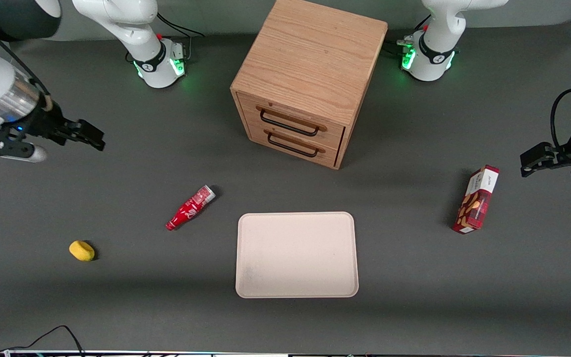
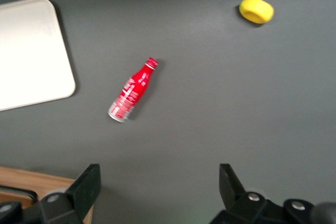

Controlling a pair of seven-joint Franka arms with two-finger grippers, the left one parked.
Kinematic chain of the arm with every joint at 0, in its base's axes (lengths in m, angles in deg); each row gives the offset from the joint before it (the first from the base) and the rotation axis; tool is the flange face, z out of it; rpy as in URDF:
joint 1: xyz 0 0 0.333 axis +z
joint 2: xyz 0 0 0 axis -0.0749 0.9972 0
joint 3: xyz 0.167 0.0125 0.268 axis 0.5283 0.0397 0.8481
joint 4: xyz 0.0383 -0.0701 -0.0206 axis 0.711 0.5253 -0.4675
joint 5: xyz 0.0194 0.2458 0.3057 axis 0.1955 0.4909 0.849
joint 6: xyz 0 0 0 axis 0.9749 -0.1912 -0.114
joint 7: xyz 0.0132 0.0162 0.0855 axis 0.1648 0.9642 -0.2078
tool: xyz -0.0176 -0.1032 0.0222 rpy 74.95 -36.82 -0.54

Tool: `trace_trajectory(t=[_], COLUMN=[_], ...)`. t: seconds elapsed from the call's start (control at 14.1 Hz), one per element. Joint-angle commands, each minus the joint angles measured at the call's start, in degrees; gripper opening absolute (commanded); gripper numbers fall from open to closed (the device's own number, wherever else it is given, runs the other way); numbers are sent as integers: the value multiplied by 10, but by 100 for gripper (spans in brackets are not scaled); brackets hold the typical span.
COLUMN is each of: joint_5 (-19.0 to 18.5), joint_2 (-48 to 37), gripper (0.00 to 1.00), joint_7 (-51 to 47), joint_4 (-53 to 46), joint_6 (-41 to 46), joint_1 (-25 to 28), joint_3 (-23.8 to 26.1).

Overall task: Place coke bottle on tray
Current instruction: 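Move the right gripper down over the red Coca-Cola bottle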

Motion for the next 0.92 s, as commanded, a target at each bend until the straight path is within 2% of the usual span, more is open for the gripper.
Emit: trace_trajectory(t=[0.0,0.28,0.57,0.78,0.85], joint_5=[-4,-10,-22,-115,-119], joint_2=[63,163,261,319,332], gripper=[100,100,100,100,100], joint_7=[-116,-315,-436,-535,-543], joint_4=[-9,-9,3,9,9], joint_6=[-50,-145,-226,-237,-237], joint_1=[42,91,117,128,127], joint_3=[-1,-1,-1,-1,-1])
